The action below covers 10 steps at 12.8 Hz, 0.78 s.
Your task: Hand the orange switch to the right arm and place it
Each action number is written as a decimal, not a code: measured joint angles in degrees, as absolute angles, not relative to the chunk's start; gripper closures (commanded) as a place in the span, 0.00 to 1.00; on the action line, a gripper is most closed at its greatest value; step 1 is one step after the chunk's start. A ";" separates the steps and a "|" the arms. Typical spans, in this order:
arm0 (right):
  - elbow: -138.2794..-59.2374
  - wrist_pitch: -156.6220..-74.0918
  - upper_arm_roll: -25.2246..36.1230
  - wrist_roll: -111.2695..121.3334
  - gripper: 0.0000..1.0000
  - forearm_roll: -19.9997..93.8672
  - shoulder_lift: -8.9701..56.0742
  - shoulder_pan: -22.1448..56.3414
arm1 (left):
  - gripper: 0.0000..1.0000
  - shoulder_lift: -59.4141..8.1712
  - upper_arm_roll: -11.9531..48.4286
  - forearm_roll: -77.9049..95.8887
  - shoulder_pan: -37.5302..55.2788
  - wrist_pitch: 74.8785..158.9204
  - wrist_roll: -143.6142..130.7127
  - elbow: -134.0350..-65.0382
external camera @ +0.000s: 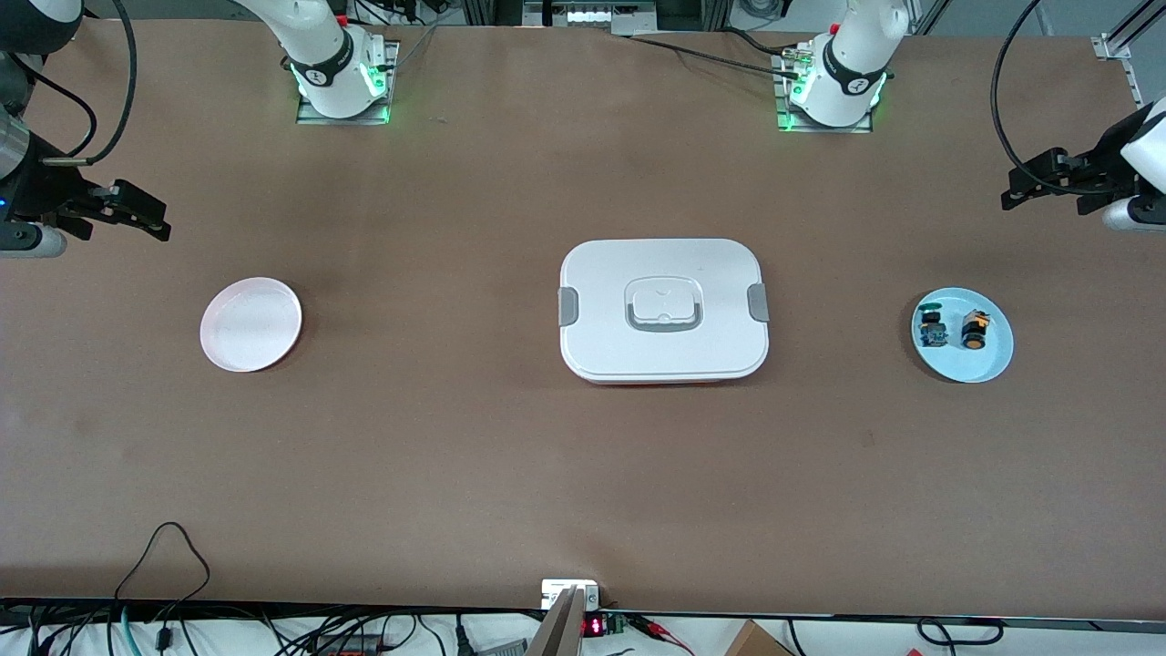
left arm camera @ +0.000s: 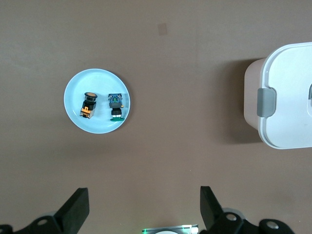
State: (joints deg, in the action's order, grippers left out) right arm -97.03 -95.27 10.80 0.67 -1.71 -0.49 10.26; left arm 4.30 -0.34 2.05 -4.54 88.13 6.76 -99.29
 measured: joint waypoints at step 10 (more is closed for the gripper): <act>-97.03 -95.27 10.80 0.67 0.00 -1.71 -0.49 10.26 | 0.00 3.20 -0.54 1.13 -4.59 85.93 6.96 -97.65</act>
State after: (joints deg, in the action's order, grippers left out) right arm -97.03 -95.27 10.80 0.67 -1.71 -0.49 10.26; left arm 3.20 -0.54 1.13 -4.59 85.93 6.96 -97.65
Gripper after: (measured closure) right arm 0.000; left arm 0.000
